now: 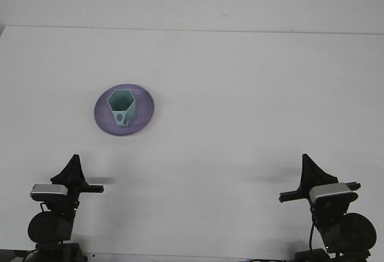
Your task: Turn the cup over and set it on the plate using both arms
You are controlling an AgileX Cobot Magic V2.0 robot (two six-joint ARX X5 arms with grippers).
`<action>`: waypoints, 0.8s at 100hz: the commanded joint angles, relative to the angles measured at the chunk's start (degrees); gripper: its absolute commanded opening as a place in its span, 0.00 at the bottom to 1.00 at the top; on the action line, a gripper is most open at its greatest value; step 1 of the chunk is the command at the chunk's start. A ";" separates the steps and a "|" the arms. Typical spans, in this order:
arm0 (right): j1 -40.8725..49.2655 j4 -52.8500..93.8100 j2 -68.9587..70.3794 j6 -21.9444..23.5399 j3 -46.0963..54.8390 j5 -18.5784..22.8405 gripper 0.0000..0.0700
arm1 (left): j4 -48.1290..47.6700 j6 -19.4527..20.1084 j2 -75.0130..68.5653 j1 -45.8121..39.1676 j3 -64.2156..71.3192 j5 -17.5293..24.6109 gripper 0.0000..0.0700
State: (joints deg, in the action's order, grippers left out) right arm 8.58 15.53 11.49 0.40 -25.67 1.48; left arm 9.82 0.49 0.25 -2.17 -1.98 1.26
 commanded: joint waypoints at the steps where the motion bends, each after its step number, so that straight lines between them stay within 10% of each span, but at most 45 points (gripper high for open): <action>1: 0.04 -0.59 0.17 -0.33 -0.35 -0.15 0.00 | 0.57 -0.33 -0.07 -0.07 1.18 0.02 0.02; 22: -2.01 -1.49 -1.51 -5.29 1.66 -3.37 0.00 | 0.57 -0.33 -0.07 -0.07 1.18 0.02 0.02; 42: -9.25 -6.38 -10.32 -11.32 13.11 4.42 0.00 | 0.59 -0.33 -0.07 -0.07 1.18 0.02 0.02; 80: -10.38 -15.30 -11.43 -12.46 24.96 4.57 0.00 | 0.46 -0.33 0.00 -0.07 1.18 0.02 0.02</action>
State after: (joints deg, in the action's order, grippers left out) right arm -1.80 0.58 0.19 -11.77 -0.89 6.02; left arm 9.82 0.47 0.27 -2.17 -1.98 1.26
